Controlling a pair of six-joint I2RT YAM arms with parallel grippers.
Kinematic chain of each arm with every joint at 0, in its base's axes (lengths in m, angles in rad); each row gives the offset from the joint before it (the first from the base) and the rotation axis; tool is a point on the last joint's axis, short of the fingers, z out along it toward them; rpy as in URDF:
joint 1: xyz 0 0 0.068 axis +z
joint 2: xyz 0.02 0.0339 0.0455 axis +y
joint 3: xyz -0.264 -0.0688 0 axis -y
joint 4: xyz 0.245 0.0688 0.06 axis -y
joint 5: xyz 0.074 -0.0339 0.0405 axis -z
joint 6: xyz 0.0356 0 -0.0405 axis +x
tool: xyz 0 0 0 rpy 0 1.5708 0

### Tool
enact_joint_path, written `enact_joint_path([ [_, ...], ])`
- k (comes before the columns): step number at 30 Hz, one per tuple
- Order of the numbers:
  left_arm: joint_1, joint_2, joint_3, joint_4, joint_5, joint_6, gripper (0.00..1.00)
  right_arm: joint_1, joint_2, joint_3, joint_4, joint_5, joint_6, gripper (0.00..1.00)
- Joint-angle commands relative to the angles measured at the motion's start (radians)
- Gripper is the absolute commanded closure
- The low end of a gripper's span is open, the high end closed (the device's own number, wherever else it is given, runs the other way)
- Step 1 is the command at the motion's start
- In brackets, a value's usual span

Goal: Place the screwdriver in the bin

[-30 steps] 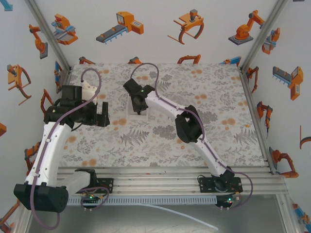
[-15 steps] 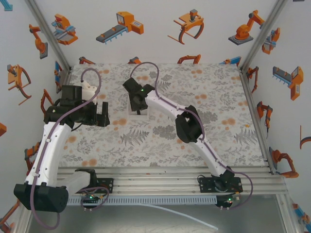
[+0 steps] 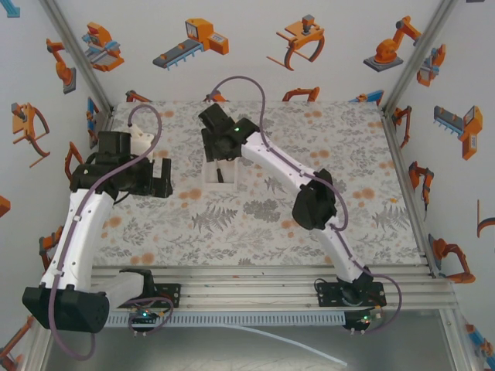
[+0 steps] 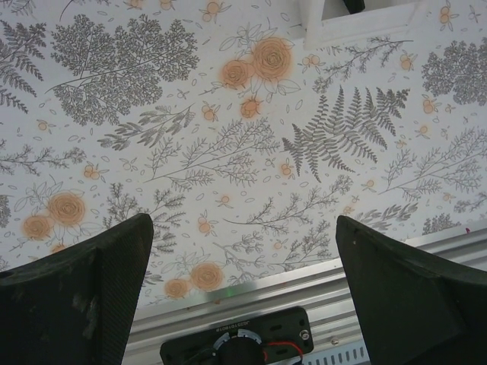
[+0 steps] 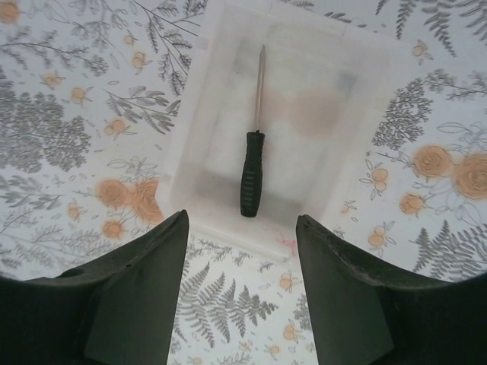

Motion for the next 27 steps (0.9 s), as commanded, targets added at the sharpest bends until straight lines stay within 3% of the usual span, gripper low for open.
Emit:
enact_joint_path([
  [1,-0.006,0.012,0.025,0.013,-0.018,0.006,0.03,-0.005,-0.116,-0.051,0.002,0.033,-0.040,0.41],
  [9,-0.005,0.051,-0.015,0.127,-0.104,-0.060,0.03,-0.022,-0.355,-0.285,0.081,0.107,-0.089,0.34],
  [15,0.004,0.047,-0.155,0.374,-0.259,-0.109,0.03,-0.067,-0.585,-0.667,0.233,0.183,-0.114,0.33],
  [18,0.011,0.046,-0.219,0.492,-0.285,-0.117,0.03,-0.098,-0.713,-0.909,0.366,0.262,-0.107,0.35],
  [19,0.014,0.043,-0.254,0.552,-0.292,-0.127,0.03,-0.101,-0.756,-1.000,0.436,0.331,-0.120,0.39],
  [23,0.030,0.043,-0.368,0.742,-0.305,-0.155,0.03,-0.112,-0.906,-1.336,0.779,0.561,-0.219,0.35],
  [27,0.076,0.063,-0.445,0.855,-0.275,-0.212,0.03,-0.177,-1.034,-1.567,1.019,0.553,-0.304,0.33],
])
